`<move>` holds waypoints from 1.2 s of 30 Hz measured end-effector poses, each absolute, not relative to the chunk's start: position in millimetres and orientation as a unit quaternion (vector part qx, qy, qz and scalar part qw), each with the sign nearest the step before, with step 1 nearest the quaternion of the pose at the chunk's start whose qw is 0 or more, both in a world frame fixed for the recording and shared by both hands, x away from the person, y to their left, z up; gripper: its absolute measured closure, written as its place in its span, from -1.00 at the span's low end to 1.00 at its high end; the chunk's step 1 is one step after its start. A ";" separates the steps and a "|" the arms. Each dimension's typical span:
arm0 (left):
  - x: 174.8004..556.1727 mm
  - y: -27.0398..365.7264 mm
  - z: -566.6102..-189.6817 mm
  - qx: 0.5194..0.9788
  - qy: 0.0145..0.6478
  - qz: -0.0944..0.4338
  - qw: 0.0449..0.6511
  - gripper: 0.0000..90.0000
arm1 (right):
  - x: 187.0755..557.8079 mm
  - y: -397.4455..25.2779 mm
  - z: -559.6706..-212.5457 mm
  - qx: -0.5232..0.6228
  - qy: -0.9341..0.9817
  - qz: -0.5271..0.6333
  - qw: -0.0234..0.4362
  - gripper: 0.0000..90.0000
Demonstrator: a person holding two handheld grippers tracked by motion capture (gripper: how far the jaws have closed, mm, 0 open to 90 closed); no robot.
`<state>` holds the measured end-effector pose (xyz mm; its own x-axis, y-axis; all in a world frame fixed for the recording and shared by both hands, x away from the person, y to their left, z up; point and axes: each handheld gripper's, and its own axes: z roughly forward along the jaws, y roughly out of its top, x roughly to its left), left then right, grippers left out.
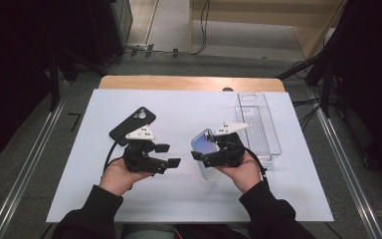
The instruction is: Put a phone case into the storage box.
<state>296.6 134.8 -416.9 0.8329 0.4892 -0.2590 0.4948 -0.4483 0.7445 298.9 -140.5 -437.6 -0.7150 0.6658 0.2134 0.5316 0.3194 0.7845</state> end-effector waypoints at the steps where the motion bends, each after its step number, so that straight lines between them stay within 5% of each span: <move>1: 296.5 136.9 -419.3 0.853 0.288 0.000 0.435 -0.32 | 299.3 -141.1 -437.3 0.368 0.808 0.453 0.072 -0.66; 12: 291.0 155.1 -439.4 0.850 0.292 -0.024 0.438 -0.32 | 303.1 -144.9 -432.2 0.348 0.815 0.461 0.036 -0.66; 36: 273.1 190.2 -452.1 0.855 0.311 -0.010 0.415 -0.32 | 314.9 -173.7 -399.3 0.355 0.805 0.473 0.039 -0.66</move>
